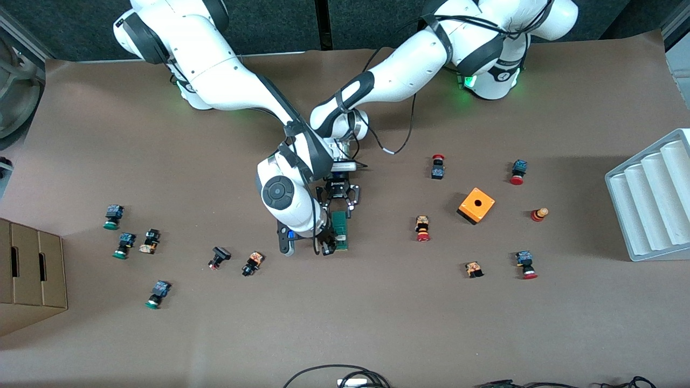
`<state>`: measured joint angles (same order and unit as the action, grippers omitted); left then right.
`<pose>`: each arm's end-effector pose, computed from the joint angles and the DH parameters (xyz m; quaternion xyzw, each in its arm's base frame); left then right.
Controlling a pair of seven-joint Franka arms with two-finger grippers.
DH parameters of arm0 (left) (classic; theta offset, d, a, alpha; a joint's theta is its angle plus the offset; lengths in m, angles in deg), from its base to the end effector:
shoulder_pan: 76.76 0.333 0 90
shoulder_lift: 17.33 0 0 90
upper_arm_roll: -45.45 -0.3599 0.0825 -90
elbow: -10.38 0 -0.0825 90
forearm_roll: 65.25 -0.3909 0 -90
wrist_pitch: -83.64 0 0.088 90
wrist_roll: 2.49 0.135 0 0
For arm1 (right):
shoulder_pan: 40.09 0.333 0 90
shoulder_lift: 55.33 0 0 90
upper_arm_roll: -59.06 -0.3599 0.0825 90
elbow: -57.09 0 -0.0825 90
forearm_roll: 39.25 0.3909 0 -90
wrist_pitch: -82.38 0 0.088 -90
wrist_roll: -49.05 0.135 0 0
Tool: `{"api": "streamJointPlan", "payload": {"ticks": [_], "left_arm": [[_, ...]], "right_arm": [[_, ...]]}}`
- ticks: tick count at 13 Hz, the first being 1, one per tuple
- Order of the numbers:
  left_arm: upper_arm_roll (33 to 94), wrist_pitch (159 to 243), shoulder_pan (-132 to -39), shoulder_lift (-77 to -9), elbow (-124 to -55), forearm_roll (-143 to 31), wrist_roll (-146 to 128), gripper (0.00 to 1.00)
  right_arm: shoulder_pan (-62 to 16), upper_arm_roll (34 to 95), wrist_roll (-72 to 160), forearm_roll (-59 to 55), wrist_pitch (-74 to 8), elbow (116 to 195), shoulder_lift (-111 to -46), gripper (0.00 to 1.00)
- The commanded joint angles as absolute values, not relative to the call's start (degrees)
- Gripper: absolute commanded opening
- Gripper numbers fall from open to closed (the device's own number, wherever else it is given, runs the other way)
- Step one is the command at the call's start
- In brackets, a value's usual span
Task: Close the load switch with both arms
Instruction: 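Push the white lever along the switch body with the right gripper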
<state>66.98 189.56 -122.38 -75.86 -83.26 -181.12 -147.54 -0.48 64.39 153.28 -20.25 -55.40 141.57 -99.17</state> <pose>0.3944 -0.5925 0.0634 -0.8060 -0.0148 -0.5918 0.0006 0.6288 0.4559 0.2415 -0.7536 0.6456 0.0543 0.1112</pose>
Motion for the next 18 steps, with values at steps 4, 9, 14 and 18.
{"api": "streamJointPlan", "payload": {"ticks": [4,9,14,18], "left_arm": [[66.46,189.54,-123.25,-77.27,-81.73,-181.53,-148.48,0.66],[66.46,189.54,-123.25,-77.27,-81.73,-181.62,-148.48,0.66],[66.46,189.54,-123.25,-77.27,-81.73,-181.53,-148.39,0.66],[66.46,189.54,-123.25,-77.27,-81.73,-181.53,-148.48,0.66]], "right_arm": [[-1.33,64.59,153.11,-20.88,-55.96,136.72,-104.01,0.26],[-1.33,64.68,153.11,-20.88,-55.96,136.02,-104.81,0.26],[-1.33,64.77,153.11,-20.88,-56.22,135.49,-105.77,0.26],[-1.33,64.77,153.03,-20.97,-56.22,135.14,-106.39,0.25]]}}
